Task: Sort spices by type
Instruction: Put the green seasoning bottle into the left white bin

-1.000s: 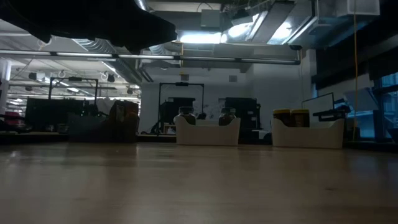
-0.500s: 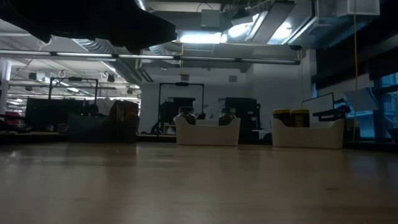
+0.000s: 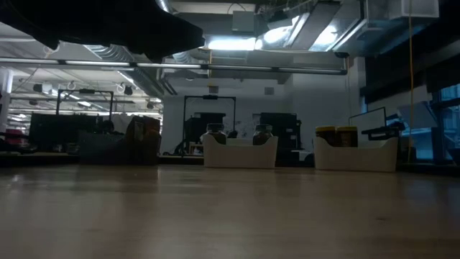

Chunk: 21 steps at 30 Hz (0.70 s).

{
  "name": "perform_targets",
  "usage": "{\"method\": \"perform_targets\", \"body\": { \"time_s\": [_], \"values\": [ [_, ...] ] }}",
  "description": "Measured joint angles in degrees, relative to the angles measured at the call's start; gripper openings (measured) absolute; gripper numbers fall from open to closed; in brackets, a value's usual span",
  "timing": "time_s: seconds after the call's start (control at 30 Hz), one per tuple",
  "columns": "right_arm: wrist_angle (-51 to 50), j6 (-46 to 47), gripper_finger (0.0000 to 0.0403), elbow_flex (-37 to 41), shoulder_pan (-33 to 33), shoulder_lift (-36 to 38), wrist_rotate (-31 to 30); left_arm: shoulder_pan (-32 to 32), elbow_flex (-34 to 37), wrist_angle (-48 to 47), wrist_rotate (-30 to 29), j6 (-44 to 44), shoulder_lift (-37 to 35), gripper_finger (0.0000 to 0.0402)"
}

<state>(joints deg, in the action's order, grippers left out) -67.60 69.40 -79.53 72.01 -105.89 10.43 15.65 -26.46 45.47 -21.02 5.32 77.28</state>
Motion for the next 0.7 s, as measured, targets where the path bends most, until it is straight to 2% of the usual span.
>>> {"method": "perform_targets", "body": {
  "time_s": [0.3,0.5,0.7],
  "values": [
    [0.1,-2.4,0.02,-0.1,0.0,-1.7,-0.2,0.0,0.0,0.1,0.0,0.0,0.0,0.0133],
    [-0.1,-2.4,0.0199,-0.1,-2.5,-1.5,-1.1,0.0,0.0,0.1,0.0,0.0,0.0,0.0133],
    [-0.2,-3.4,0.0199,0.0,-8.7,0.4,-8.9,0.0,0.0,0.2,0.0,-0.2,0.0,0.0133]
  ]
}}
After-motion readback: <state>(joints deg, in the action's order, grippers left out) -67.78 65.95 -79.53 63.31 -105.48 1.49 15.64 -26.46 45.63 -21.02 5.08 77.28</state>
